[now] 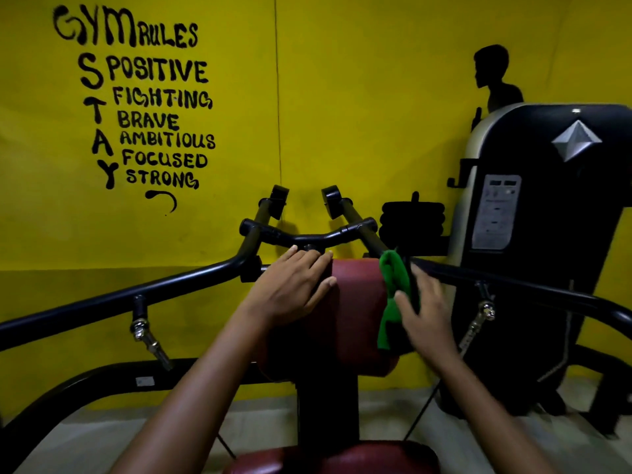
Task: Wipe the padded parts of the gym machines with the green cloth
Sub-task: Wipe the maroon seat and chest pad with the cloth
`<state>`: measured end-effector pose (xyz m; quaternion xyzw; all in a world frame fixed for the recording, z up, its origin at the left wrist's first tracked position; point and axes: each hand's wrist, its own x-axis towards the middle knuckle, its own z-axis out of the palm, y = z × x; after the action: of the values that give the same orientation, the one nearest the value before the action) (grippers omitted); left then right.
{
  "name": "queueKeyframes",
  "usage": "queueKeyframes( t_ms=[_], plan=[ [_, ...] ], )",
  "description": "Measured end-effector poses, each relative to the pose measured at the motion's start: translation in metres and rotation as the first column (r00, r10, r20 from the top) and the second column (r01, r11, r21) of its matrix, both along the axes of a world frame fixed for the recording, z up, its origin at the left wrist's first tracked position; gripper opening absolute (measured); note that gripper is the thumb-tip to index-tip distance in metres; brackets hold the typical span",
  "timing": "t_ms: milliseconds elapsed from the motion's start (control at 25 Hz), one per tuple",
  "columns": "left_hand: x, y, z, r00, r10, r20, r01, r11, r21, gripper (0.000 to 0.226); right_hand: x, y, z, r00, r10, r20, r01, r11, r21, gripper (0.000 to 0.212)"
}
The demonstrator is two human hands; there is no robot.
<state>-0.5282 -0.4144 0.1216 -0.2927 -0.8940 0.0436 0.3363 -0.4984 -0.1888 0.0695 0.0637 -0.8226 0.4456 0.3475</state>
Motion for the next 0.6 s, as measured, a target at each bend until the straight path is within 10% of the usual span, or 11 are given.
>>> queueKeyframes(
  t_ms=[600],
  plan=[
    [-0.013, 0.013, 0.003, 0.997, -0.056, -0.043, 0.056, 0.998, -0.003, 0.060, 0.022, 0.004, -0.066, 0.999, 0.053, -0.007, -0.053, 0.996, -0.065, 0.055]
  ],
)
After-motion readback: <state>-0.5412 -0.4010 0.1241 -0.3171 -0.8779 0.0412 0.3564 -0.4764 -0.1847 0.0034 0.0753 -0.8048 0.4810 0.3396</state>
